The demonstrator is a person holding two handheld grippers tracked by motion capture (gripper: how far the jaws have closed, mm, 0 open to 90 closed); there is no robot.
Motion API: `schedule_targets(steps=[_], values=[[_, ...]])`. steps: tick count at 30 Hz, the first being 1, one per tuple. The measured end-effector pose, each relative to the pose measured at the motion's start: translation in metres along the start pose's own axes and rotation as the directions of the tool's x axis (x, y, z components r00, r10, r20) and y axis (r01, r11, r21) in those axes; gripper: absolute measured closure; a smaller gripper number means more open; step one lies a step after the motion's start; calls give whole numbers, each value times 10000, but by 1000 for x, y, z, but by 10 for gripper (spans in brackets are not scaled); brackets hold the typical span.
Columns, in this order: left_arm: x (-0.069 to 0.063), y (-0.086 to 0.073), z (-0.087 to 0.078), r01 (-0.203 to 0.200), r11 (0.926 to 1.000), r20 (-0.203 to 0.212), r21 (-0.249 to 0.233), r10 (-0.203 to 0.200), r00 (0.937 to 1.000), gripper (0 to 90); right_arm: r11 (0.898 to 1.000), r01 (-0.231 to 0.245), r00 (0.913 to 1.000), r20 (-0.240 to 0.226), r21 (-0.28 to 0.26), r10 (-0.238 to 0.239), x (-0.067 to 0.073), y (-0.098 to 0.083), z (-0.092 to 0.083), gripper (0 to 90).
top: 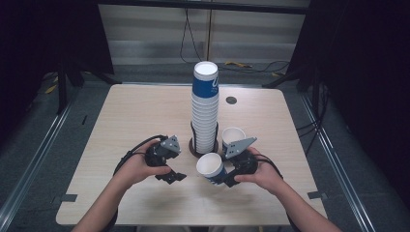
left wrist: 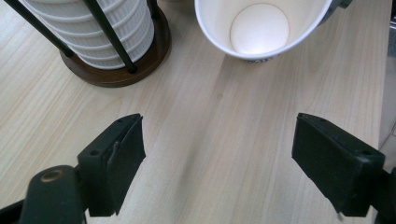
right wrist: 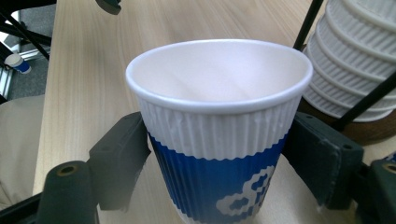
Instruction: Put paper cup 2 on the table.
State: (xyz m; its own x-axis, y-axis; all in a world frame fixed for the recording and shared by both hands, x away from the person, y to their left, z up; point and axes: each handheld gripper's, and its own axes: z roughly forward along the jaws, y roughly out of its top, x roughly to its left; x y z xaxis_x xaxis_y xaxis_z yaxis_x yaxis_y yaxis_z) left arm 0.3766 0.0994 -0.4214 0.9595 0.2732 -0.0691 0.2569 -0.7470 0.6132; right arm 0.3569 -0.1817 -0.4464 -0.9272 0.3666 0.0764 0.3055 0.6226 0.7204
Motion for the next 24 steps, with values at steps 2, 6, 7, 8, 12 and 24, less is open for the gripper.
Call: schedule_targets(steps=[2, 6, 7, 8, 12, 24], values=[[-1, -2, 0, 137, 9999, -34, 66, -137, 9999, 170, 10000, -68, 10000, 5, 47, 68, 0, -2, -2, 221], [0, -3, 0, 37, 10000, 4, 64, -38, 10000, 170, 9994, -45, 10000, -56, 344, 47, -1, -10, -4, 220], [1, -4, -1, -12, 9999, 11, 131, 12, 10000, 170, 9994, -44, 10000, -55, 353, 46, -1, -12, -5, 220], [1, -4, -1, -17, 9999, -8, 148, 17, 10000, 170, 9995, -80, 10000, 4, 310, 80, -1, -13, -5, 219], [0, -3, 0, 96, 9999, -42, 58, -96, 9999, 171, 9990, -156, 9999, 25, 425, 155, -3, -16, -7, 210], [0, -4, 1, 82, 10000, 11, -3, -82, 10000, 171, 9978, -162, 9999, 12, 640, 162, -2, -23, -11, 170]])
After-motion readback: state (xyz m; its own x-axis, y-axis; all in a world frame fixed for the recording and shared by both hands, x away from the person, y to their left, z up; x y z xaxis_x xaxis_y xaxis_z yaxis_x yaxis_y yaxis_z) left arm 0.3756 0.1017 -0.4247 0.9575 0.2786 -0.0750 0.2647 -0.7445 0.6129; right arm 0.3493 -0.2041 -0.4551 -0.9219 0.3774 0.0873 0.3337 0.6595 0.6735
